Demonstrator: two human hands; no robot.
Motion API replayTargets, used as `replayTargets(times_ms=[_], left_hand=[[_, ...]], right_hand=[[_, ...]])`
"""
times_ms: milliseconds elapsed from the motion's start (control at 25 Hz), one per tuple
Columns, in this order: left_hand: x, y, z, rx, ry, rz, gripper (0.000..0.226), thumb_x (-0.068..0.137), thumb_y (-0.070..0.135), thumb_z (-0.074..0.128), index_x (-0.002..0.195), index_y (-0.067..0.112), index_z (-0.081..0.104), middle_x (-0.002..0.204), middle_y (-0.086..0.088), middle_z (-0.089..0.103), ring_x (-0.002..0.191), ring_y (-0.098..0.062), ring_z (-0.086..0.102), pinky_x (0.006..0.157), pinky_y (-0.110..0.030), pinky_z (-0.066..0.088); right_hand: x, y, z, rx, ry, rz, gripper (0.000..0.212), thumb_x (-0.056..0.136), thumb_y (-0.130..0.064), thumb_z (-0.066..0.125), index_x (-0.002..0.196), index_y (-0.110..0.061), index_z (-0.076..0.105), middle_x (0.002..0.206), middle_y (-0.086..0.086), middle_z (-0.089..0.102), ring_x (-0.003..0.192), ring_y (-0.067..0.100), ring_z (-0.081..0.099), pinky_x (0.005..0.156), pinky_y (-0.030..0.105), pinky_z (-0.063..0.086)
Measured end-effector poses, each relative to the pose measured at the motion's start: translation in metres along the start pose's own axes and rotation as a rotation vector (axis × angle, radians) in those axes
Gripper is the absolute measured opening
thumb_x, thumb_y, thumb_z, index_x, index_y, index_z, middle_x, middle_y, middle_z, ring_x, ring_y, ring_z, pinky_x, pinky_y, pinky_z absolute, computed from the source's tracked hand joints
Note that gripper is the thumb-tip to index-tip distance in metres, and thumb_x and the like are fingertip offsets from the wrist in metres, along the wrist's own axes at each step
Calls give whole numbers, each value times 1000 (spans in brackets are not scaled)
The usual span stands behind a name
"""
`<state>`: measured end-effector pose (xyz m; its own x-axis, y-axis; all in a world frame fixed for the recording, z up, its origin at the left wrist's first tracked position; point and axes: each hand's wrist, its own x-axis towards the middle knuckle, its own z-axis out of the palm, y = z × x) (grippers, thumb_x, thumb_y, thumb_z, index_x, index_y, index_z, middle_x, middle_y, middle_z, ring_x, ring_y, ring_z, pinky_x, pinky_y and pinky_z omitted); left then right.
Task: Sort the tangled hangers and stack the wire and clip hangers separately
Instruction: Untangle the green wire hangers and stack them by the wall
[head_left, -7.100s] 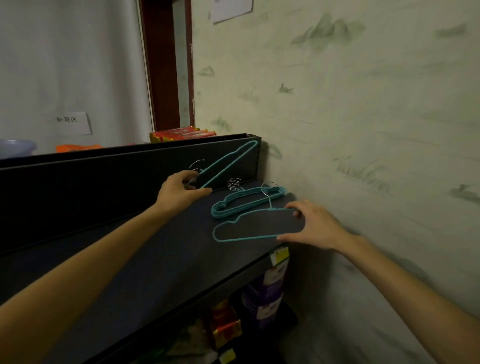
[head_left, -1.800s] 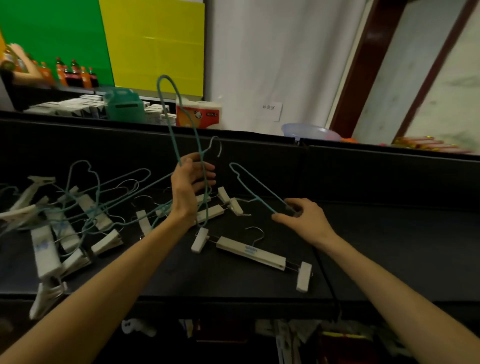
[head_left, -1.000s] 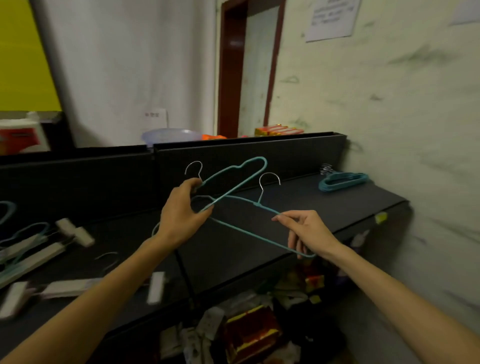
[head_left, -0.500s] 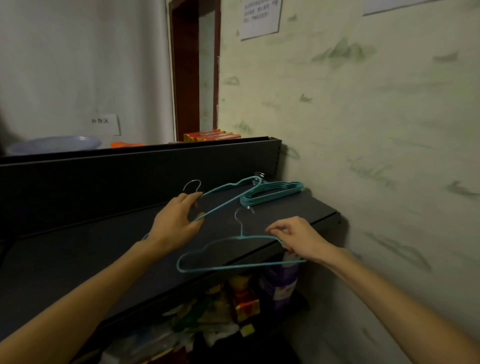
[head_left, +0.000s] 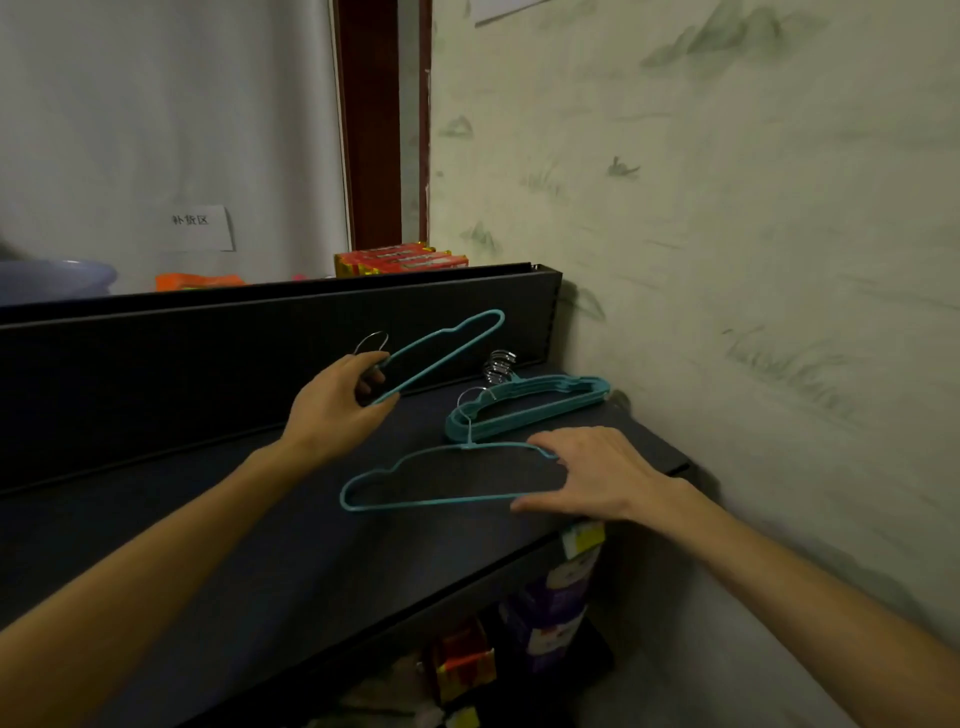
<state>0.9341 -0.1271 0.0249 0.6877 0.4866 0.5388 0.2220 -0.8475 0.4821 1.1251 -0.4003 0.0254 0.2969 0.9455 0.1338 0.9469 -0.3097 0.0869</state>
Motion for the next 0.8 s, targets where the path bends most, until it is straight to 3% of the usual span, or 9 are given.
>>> replayTargets(times_ms=[80,160,240,480,600,680,800], left_hand=[[23,-4,9,-28,43,-2,56,89,30,73,141,20,54,108,9,62,90,-7,60,74,-22,49],[44,-5,19,-65,66,16,53,90,28,72,140,21,55,109,8,63,90,-8,62,75,-26,53],[56,0,30,-80,64,46,53,90,28,72,139,21,55,108,8,64,89,-8,62,74,-24,52],[74,10,74,-85,25,114,57,89,32,73,142,25,52,112,11,60,98,-5,58,78,-22,49],[66,8,97,-192,2,69,55,91,31,71,142,26,51,112,12,59,102,-5,60,83,-25,53],[60,6,106,-200,3,52,55,91,39,67,142,28,50,113,14,59,104,-4,60,86,-26,54],[59,7,108,-168,32,-2,52,92,33,68,141,30,51,112,15,60,103,-3,61,87,-27,54]], right_hand=[[16,20,-4,45,97,-61,103,67,-98,37,138,-26,57,120,-9,69,104,12,66,90,33,54],[32,43,-2,134,181,-85,96,71,-95,41,136,-27,59,97,-16,67,83,4,62,78,31,55],[47,73,0,260,205,-48,89,73,-92,45,137,-31,56,87,-18,60,77,2,57,76,32,54],[77,158,-1,145,146,4,86,76,-88,41,141,-32,49,125,-5,67,106,16,62,93,36,52],[100,182,9,5,89,-103,83,82,-86,33,141,-29,47,125,-4,67,106,17,63,90,35,52],[115,192,17,-4,106,-172,80,86,-81,32,140,-25,49,123,-1,66,105,18,62,90,33,51],[133,200,33,7,108,-271,78,89,-78,34,138,-20,51,123,1,66,105,17,62,92,32,50]])
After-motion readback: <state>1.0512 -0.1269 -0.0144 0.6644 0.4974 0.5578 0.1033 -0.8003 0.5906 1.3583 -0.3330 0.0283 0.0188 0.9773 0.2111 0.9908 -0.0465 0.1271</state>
